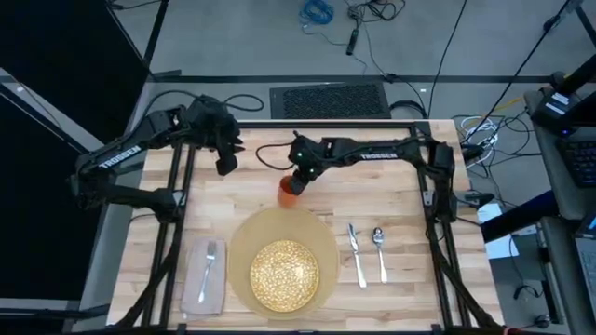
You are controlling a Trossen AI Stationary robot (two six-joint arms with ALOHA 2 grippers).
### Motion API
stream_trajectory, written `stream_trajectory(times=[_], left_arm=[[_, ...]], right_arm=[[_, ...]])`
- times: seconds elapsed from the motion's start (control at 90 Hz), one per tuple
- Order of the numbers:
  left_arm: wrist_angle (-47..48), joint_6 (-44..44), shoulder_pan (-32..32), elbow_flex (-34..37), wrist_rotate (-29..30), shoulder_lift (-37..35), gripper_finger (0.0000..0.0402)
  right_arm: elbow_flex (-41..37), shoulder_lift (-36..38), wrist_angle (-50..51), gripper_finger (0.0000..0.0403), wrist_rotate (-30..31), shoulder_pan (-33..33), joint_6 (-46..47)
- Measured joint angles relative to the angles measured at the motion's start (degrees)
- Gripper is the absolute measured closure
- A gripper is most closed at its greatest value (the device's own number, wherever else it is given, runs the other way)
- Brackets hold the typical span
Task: Set table place
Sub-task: Put the orange cup to the top right of the light brown mat
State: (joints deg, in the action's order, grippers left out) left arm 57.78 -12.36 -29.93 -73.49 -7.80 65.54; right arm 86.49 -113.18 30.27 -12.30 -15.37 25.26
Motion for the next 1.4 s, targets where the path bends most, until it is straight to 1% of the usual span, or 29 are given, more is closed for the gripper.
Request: stream_trajectory(times=[0.089,0.256,0.333,0.389,0.444,0.533,0.633,0.778,0.867,0.967,1.078,1.222,1.4], left_arm=[[0.0,0.0,0.0,0.0,-0.4,0.0,0.0319],[0.3,0.0,0.0,0.0,-0.6,0.0,0.0319],[0.4,-0.1,0.0,0.0,-0.8,0.0,0.0319],[0.3,-0.4,0.0,0.0,-1.2,0.0,0.0319],[0.4,-0.5,0.0,0.0,-1.4,0.0,0.0319],[0.4,-0.6,0.0,0.0,-2.3,0.0,0.0319],[0.4,-1.5,0.0,0.0,-2.7,0.0,0.0319],[-0.3,-1.6,0.0,1.7,-2.7,0.0,0.0319],[-0.3,-1.7,0.0,3.3,-2.7,0.0,0.0319],[-0.8,-1.9,0.0,4.5,-2.7,0.0,0.0319],[-2.7,-1.5,0.0,5.5,-2.9,0.0,0.0319],[-3.1,-1.5,0.0,5.7,-2.9,0.0,0.0319],[-3.5,-1.5,0.0,5.7,-3.0,0.0,0.0319]], right_arm=[[4.9,0.4,10.0,0.0401,0.9,-0.2,-2.5],[17.5,2.4,33.3,0.0402,7.7,0.4,-7.2],[21.9,3.6,43.5,0.0402,8.2,0.5,-7.9],[23.2,5.5,48.5,0.0402,8.7,0.6,-7.6],[23.1,8.0,52.0,0.0402,10.9,0.6,-6.1],[20.1,12.7,55.1,0.0402,14.8,0.5,-3.0],[12.9,19.5,52.6,0.0403,15.5,0.5,0.9],[-2.5,29.1,43.5,0.0403,14.8,1.2,6.3],[-11.3,32.4,36.1,0.0403,12.4,1.4,8.7],[-18.0,33.0,29.2,0.0403,10.4,1.6,9.7],[-21.1,30.5,25.3,0.0403,9.9,2.4,10.1],[-21.2,27.0,22.9,0.0403,9.3,3.6,9.8],[-21.2,25.0,22.4,0.0403,9.2,4.6,9.7]])
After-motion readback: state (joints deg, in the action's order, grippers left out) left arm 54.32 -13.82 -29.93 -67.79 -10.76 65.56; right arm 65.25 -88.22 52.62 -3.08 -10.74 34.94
